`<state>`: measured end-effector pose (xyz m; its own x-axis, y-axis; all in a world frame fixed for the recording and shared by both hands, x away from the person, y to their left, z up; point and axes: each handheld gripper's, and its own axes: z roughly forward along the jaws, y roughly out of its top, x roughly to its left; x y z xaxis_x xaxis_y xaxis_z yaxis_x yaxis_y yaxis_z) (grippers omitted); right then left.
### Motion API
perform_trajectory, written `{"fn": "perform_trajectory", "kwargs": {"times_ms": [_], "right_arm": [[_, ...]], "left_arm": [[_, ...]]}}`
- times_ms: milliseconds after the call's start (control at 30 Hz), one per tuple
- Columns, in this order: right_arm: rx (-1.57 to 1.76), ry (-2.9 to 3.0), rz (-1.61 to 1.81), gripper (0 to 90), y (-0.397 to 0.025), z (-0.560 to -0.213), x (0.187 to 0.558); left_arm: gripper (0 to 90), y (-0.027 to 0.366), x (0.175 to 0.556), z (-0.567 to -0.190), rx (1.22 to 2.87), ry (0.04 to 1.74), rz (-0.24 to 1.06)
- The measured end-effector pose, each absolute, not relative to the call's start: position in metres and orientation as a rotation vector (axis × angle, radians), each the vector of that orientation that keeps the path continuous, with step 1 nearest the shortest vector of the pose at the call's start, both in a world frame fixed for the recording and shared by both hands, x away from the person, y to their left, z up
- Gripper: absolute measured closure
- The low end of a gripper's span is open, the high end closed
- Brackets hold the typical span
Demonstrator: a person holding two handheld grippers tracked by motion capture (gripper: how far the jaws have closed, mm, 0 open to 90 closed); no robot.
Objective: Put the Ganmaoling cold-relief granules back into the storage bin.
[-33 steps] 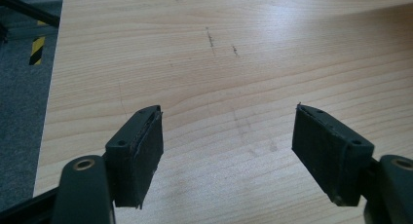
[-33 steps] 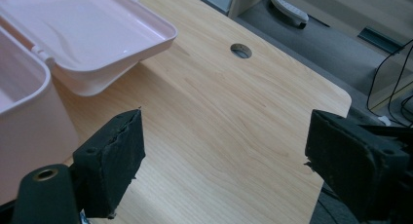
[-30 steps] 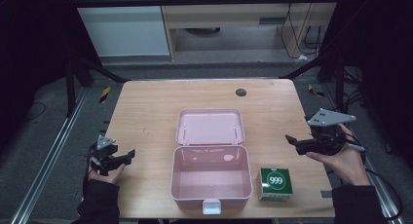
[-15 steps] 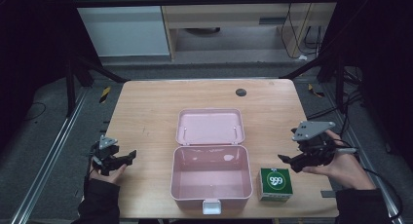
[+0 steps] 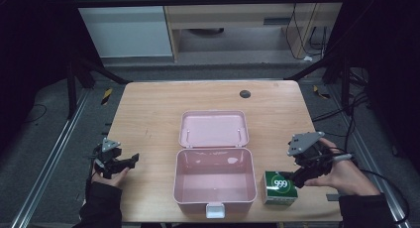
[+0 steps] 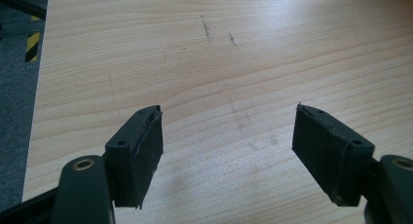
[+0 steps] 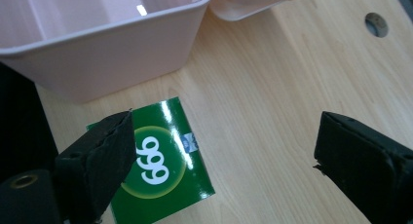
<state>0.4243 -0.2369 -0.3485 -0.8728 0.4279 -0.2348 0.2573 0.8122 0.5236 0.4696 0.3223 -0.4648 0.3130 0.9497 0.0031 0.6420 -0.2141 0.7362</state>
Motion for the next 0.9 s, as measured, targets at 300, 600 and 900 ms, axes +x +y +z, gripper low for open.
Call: {"fn": "perform_trajectory", "kwargs": {"times_ms": [300,600,900], "right_arm": [[0.456,2.75,0.63,5.6,-0.231,-0.363,0.422],[0.423,2.812,0.589,4.8,-0.225,-0.373,0.421],[0.384,2.872,0.556,3.6,-0.222,-0.386,0.419]], "left_arm": [[26.2,0.322,0.47,-0.465,1.947,1.407,0.62],[26.3,0.321,0.47,-0.466,1.953,1.405,0.62],[26.2,0.32,0.471,-0.467,1.965,1.401,0.619]]}}
